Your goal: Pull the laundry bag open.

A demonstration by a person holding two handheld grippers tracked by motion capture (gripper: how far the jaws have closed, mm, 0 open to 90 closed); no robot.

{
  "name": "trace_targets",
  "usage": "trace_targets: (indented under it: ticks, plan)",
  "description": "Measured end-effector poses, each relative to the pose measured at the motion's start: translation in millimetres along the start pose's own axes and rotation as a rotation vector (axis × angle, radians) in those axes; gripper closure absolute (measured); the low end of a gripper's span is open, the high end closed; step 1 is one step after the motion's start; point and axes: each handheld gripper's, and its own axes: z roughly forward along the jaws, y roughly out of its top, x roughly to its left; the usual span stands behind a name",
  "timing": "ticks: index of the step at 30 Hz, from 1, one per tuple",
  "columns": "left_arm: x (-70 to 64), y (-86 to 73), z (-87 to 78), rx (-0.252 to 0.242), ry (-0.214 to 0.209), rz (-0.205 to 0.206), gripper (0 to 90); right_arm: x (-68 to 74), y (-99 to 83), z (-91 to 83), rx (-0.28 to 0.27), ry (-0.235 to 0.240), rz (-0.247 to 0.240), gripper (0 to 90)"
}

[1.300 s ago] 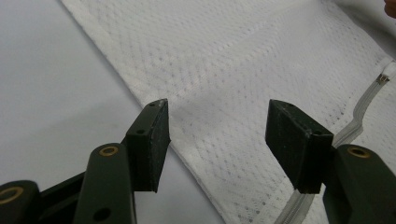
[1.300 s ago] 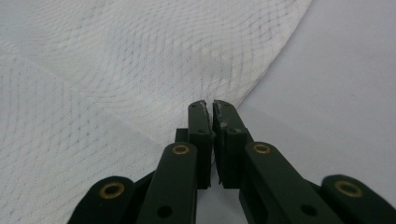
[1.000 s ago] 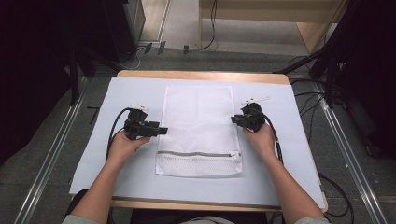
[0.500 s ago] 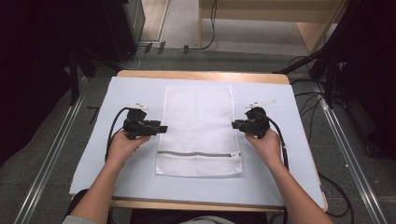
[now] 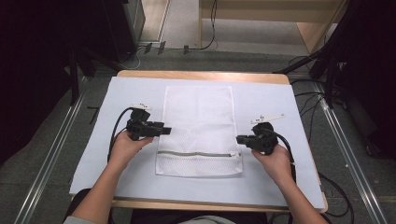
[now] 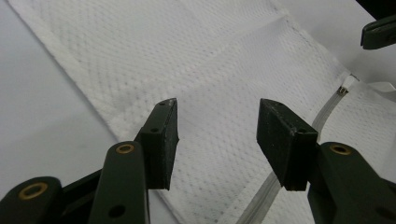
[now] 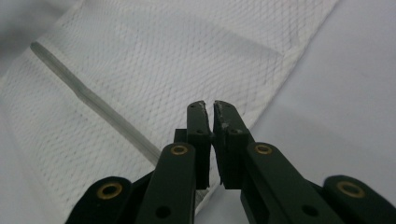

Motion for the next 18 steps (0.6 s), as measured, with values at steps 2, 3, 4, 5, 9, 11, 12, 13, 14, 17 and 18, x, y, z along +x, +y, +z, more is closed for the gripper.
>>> trace_targets:
  ticks: [2,3,4,5,9,11,12,13,14,17,18]
  plan:
    - [-3.9,1.3,1.8,0.007,-0.006,0.013,49.8,1.4,-2.9,-0.1,0.008,0.002,0.008,90.0]
    - [-6.2,1.9,3.1,0.008,-0.005,0.016,49.9,1.9,-4.0,0.3,0.013,0.002,0.011,90.0]
    - [-8.0,2.5,4.2,0.012,-0.009,0.022,49.9,1.8,-5.2,1.3,0.016,0.006,0.014,90.0]
    - [-10.0,3.2,5.6,0.011,-0.012,0.027,49.9,1.5,-6.3,2.8,0.024,0.006,0.014,90.0]
    - [-19.5,6.3,12.1,0.024,-0.027,0.052,49.4,0.5,-11.1,6.5,0.053,-0.002,0.030,90.0]
    - [-23.2,8.0,16.1,0.027,-0.034,0.061,48.7,-0.7,-14.3,8.0,0.058,0.003,0.038,90.0]
    - [-24.9,8.9,17.8,0.032,-0.038,0.065,48.4,-1.0,-15.7,8.4,0.061,0.002,0.040,90.0]
    - [-26.5,9.8,19.5,0.036,-0.041,0.066,47.9,-1.1,-16.6,9.0,0.066,0.006,0.040,90.0]
    - [-28.4,10.6,21.4,0.038,-0.046,0.067,47.7,-1.0,-17.3,9.3,0.071,0.008,0.045,90.0]
    - [-34.1,12.4,26.0,0.042,-0.060,0.081,47.7,2.0,-19.2,10.5,0.080,0.013,0.033,90.0]
    - [-35.6,12.9,27.6,0.042,-0.063,0.087,47.6,2.7,-19.5,11.1,0.085,0.008,0.031,90.0]
